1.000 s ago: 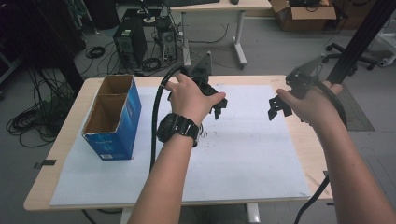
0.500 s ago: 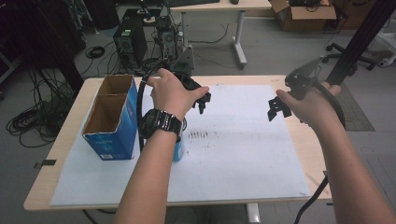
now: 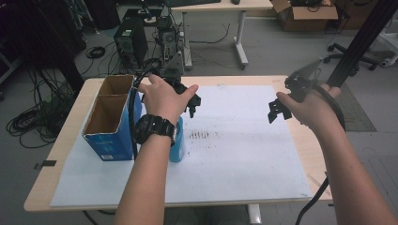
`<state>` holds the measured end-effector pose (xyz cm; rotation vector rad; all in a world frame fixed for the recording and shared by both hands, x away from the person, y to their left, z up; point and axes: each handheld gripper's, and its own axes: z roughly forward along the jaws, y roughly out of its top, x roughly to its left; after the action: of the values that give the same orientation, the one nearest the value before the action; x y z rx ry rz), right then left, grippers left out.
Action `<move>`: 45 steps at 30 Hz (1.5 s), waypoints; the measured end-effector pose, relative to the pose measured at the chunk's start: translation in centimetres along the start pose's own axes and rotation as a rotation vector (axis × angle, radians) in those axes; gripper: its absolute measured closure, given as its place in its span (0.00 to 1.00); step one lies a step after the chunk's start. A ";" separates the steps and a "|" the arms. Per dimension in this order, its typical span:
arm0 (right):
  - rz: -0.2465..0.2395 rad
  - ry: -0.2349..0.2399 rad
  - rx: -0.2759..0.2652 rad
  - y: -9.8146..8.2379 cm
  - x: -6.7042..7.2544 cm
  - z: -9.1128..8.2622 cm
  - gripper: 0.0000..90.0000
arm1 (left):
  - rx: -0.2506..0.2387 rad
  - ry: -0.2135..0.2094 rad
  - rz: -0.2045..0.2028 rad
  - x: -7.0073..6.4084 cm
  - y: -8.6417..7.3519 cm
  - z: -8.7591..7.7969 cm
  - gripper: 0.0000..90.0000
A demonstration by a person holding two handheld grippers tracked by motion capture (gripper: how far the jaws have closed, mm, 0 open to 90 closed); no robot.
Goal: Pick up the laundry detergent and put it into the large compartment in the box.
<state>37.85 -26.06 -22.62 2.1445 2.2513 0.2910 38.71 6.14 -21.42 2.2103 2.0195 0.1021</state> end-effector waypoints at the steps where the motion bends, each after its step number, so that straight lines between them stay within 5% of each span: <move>1: 0.000 0.000 0.002 0.0 0.0 0.1 0.04 | 0.002 0.002 0.002 0.0 0.0 0.1 0.05; 28: -0.022 0.023 0.025 0.0 -0.8 2.7 0.04 | 0.088 0.021 -0.020 0.3 0.3 5.2 0.05; 45: -0.033 0.027 0.032 0.1 -0.9 3.5 0.04 | 0.106 0.046 -0.039 0.6 0.3 6.9 0.05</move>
<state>38.48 -26.51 -26.17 2.1286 2.3197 0.2863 40.10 6.28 -28.25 2.2484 2.1389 0.0423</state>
